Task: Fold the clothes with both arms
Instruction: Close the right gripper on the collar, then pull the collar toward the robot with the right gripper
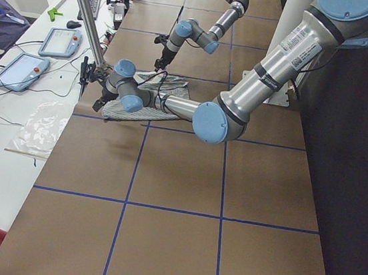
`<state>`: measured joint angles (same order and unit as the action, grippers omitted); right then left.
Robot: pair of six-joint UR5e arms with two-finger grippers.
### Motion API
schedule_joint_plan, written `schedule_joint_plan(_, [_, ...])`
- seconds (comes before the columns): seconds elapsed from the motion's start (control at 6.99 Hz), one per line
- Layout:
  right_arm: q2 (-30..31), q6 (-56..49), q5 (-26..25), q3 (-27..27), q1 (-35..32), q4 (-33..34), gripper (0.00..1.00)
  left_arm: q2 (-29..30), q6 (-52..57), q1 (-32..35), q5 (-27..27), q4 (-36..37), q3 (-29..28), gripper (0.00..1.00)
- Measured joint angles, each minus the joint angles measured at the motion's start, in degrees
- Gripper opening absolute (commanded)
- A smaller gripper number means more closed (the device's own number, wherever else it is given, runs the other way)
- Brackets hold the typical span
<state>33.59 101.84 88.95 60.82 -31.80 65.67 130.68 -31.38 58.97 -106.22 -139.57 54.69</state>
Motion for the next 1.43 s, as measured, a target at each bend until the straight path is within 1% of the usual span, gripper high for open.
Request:
schedule_joint_plan(0.14, [0.1,0.1,0.0,0.0,0.4,0.0,0.53,0.0,0.0,0.0,0.0,0.0,0.1,1.0])
schedule_joint_plan(0.29, [0.2,0.4,-0.2,0.0,0.8,0.1,0.13,-0.2,0.0,0.0,0.0,0.0,0.3,1.0])
schedule_joint_plan(0.43, [0.2,0.6,-0.5,0.0,1.1,0.1,0.0,-0.7,0.0,0.0,0.0,0.0,0.9,1.0])
schedule_joint_plan(0.86, [0.2,0.7,-0.6,0.2,0.9,0.5,0.0,-2.0,0.0,0.0,0.0,0.0,2.7,1.0])
schedule_joint_plan(1.0, [0.7,0.5,-0.3,1.2,0.5,1.4,0.0,-2.1,0.0,0.0,0.0,0.0,3.0,1.0])
schedule_joint_plan(1.15, [3.4,0.5,-0.1,4.9,0.3,2.4,0.0,-2.1,-0.1,0.0,0.0,0.0,3.3,1.0])
schedule_joint_plan(1.43, [13.6,0.8,-0.5,17.1,1.2,3.5,0.0,-2.1,-0.1,-0.1,0.0,0.0,3.7,1.0])
